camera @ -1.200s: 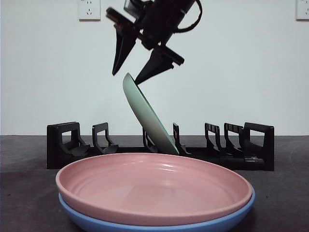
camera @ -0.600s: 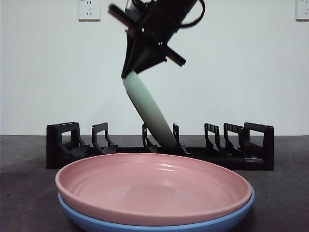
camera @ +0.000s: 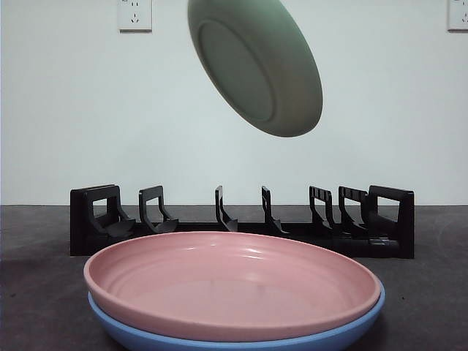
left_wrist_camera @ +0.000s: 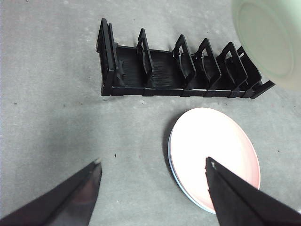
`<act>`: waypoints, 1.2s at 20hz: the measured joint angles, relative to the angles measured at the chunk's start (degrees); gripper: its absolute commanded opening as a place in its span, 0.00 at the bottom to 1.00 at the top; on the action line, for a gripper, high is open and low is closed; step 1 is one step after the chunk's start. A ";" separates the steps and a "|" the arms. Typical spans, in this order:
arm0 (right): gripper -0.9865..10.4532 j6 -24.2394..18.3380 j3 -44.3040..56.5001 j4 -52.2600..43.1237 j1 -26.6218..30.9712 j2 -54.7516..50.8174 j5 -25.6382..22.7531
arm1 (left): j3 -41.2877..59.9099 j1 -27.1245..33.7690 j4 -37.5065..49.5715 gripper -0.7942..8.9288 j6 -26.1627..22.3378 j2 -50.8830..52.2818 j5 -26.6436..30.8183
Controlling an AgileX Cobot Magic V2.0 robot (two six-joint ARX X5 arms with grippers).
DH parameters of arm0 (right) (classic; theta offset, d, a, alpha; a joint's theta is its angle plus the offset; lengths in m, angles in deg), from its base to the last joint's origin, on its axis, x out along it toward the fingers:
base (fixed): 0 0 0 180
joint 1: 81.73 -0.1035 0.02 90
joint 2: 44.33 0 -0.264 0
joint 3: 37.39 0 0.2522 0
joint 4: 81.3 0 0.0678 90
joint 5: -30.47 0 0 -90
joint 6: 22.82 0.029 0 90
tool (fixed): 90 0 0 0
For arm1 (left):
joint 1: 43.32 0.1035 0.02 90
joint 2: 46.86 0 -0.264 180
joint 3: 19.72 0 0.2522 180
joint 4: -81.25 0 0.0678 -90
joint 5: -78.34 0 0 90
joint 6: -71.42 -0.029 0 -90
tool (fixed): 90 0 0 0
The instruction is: Place the plate
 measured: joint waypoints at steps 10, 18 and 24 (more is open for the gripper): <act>0.09 4.79 26.34 -10.38 -23.58 -2.95 -21.03 | 0.00 0.00 -0.02 0.44 -0.39 0.00 0.02; 0.09 9.44 33.66 -16.94 -27.91 -1.11 -30.05 | 0.00 0.00 -0.35 0.44 -0.63 0.00 0.02; 0.09 9.64 33.68 -17.20 -28.30 5.40 -29.92 | 0.00 0.00 -0.37 0.44 -0.92 0.00 0.02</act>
